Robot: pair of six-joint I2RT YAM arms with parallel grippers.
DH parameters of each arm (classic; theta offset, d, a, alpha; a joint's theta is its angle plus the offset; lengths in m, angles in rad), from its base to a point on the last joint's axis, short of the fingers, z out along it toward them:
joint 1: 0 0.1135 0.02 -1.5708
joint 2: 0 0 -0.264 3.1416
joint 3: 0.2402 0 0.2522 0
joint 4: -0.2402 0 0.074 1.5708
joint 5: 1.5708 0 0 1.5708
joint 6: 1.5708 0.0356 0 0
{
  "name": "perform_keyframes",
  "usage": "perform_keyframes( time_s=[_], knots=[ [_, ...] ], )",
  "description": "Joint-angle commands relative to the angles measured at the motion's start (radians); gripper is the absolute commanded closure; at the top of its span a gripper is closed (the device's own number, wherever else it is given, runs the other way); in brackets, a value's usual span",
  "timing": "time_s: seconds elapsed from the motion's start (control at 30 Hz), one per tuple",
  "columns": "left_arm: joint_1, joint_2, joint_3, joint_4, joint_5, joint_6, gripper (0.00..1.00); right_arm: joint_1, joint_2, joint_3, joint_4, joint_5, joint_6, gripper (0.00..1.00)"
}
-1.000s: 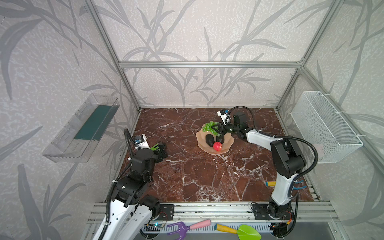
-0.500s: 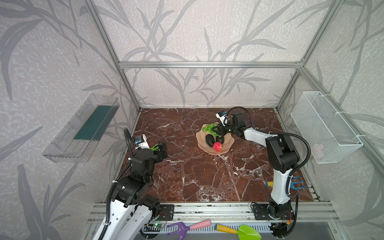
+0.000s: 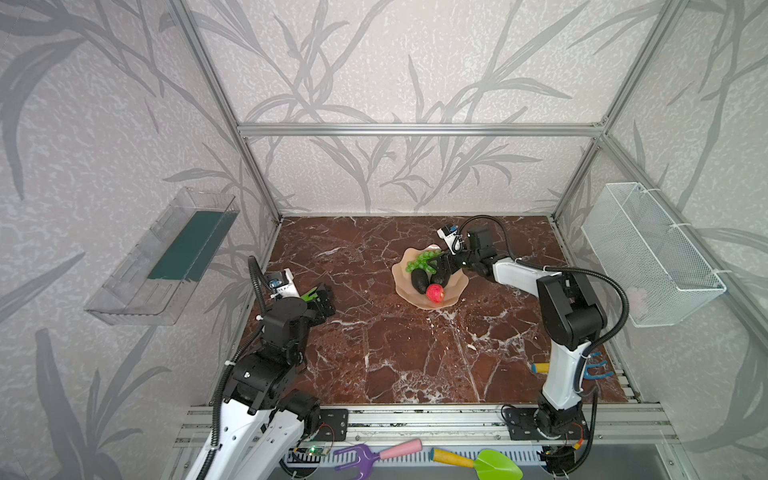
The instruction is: Place and organize the fake fruits in the fruit bowl
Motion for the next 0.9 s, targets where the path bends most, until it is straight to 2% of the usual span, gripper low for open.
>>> perform_keyframes(
  time_s=[0.0,0.07,0.17,0.27,0.33,0.43,0.5,0.57,0.67,0.77,0.87],
  knots=[
    [0.006,-0.007,-0.035,0.074,-0.031,-0.02,0.01,-0.005,-0.149,-0.06,0.055,0.016,0.042,0.01],
    [0.006,-0.007,-0.073,0.163,-0.042,-0.031,0.0,-0.003,-0.239,-0.126,0.079,0.047,0.066,0.01],
    [0.006,0.017,-0.177,0.402,-0.031,-0.009,0.0,0.0,-0.386,-0.258,0.111,0.174,0.118,0.01],
    [0.006,0.101,-0.256,0.619,-0.072,0.088,0.0,0.0,-0.547,-0.434,0.17,0.301,0.125,0.01],
    [0.006,0.187,-0.286,0.721,-0.143,0.182,0.0,0.001,-0.659,-0.563,0.225,0.412,0.117,0.01],
    [0.006,0.316,-0.352,0.91,-0.239,0.34,0.0,0.001,-0.786,-0.681,0.218,0.601,0.078,0.01],
    [0.009,0.378,-0.402,1.035,-0.317,0.384,0.0,-0.001,-0.834,-0.732,0.207,0.719,0.032,0.01],
    [0.026,0.431,-0.459,1.181,-0.334,0.472,0.0,-0.006,-0.838,-0.788,0.25,0.817,0.0,0.01],
    [0.084,0.511,-0.505,1.287,-0.284,0.492,0.0,-0.052,-0.781,-0.876,0.431,0.852,-0.024,0.01],
    [0.155,0.606,-0.532,1.353,-0.202,0.438,0.0,-0.117,-0.672,-0.909,0.573,0.827,-0.024,0.01],
    [0.176,0.715,-0.538,1.466,-0.17,0.435,0.01,-0.142,-0.57,-0.927,0.719,0.751,-0.032,0.01]
  ],
)
